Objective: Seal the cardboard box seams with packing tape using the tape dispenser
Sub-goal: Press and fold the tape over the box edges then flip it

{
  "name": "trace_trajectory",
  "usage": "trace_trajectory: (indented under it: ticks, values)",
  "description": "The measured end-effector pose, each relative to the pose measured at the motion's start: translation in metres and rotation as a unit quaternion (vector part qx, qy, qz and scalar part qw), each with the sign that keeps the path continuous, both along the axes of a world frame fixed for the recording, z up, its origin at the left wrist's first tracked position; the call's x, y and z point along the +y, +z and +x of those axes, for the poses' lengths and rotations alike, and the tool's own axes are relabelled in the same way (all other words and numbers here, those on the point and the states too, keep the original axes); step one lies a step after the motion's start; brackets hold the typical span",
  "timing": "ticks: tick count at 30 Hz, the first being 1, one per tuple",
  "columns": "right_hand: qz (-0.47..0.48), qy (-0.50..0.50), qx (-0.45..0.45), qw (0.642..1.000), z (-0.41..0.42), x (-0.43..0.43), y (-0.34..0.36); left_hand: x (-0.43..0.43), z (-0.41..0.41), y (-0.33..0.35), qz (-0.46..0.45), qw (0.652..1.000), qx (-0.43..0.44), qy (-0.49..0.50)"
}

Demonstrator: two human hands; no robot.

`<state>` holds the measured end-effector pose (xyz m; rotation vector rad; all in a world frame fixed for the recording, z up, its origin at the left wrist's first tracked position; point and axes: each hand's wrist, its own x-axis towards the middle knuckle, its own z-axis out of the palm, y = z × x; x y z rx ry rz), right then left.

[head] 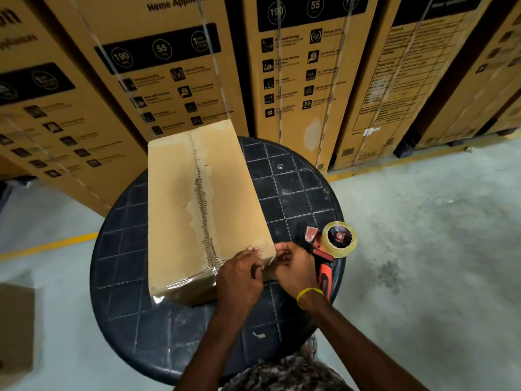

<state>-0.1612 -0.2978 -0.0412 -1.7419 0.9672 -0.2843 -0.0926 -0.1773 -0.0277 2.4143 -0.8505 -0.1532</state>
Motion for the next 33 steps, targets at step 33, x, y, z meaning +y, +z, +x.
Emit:
trace_trajectory:
  ticks: [33]
  values:
    - [-0.115,0.149,-0.025,0.982,-0.002,-0.015,-0.029,0.010,0.028,0.006,0.008,0.997,-0.046,-0.055]
